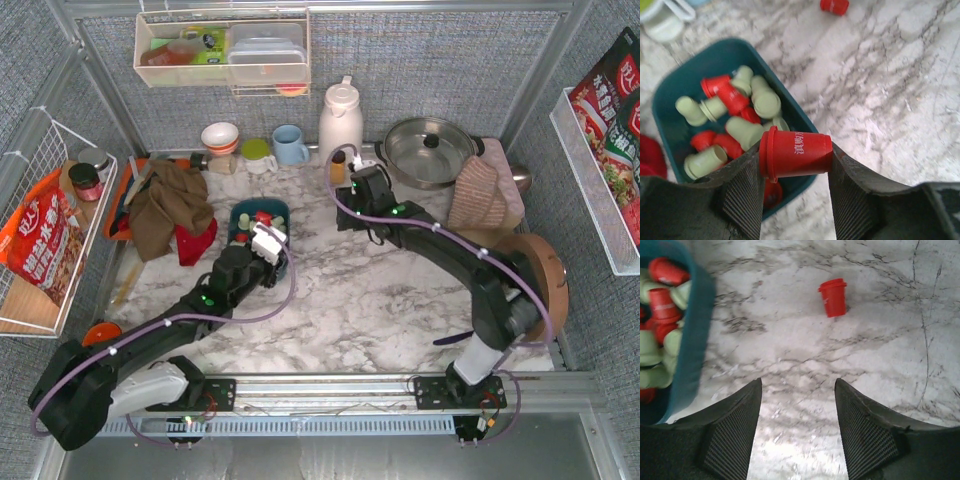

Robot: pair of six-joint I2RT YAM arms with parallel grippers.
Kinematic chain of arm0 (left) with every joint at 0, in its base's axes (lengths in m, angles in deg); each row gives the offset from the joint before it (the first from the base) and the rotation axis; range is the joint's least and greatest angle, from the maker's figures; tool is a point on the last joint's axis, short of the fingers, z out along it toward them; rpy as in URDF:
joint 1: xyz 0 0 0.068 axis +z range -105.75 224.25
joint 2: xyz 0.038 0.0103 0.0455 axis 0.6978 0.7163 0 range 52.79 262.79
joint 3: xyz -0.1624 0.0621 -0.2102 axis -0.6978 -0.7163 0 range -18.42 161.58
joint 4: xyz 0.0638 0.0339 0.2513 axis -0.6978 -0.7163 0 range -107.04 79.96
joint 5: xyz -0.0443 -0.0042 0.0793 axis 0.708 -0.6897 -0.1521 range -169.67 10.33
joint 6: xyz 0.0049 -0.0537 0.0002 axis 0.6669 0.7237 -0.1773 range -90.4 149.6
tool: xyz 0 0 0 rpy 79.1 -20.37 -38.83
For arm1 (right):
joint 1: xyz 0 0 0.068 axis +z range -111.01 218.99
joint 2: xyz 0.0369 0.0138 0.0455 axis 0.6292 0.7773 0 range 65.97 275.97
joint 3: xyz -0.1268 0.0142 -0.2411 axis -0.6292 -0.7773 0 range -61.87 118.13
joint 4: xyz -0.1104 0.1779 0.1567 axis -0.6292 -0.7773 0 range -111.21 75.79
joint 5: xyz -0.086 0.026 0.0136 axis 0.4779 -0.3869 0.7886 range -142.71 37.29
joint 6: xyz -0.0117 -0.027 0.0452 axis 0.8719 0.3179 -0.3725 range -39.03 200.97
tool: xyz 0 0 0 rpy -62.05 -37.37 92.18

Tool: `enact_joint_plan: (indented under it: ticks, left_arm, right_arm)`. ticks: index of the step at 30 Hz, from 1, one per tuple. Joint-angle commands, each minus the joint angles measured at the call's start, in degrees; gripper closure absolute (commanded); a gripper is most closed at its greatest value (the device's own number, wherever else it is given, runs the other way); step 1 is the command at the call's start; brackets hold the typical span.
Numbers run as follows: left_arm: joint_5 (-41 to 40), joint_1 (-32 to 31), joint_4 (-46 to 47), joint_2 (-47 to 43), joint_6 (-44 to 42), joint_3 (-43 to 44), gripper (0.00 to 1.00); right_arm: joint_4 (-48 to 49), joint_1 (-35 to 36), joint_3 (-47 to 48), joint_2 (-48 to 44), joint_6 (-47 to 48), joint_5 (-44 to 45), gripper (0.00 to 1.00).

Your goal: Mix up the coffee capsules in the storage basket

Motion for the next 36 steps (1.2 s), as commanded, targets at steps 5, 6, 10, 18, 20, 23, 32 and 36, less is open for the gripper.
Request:
enact_joint_plan:
  ticks: [5, 6, 10, 18, 20, 23, 32, 36]
  left_arm:
    - [-0.09, 0.27, -6.26, -4.08, 11.12, -2.99, 0.49]
    - [0.1, 0.36, -6.06, -3.63, 11.34, -3.04, 0.48]
    - [0.67, 0.8, -4.34, -1.06, 12.73, -2.88, 0.4]
    - [0.8, 3.65, 0.07, 3.68, 15.76, -2.25, 0.2]
    - [0.54, 3.89, -0.16, 3.64, 15.84, -1.08, 0.18]
    - [-1.33, 3.88, -0.96, 2.6, 14.73, 0.16, 0.18]
    - [1.49, 3.9, -8.74, -3.19, 12.88, 2.79, 0.23]
    - [3.81, 3.49, -14.28, -6.87, 16.61, 3.63, 0.09]
  right_arm:
    - [-3.42, -5.61, 12.69, 17.11, -0.02, 0.34, 0.35]
    - [-3.39, -6.23, 14.5, 19.11, 0.12, 0.03, 0.35]
    - [-4.55, -8.48, 21.65, 27.16, 1.96, -4.13, 0.32]
    - [-7.34, -9.89, 30.64, 34.68, 7.96, -10.25, 0.3]
    - [-7.42, -9.84, 31.09, 35.29, 9.18, -10.88, 0.3]
    - [-8.1, -9.83, 31.58, 35.76, 10.52, -11.84, 0.31]
    - [-7.52, -9.83, 28.7, 33.74, 11.32, -12.47, 0.31]
    - [-9.01, -9.87, 28.48, 32.38, 10.9, -12.64, 0.31]
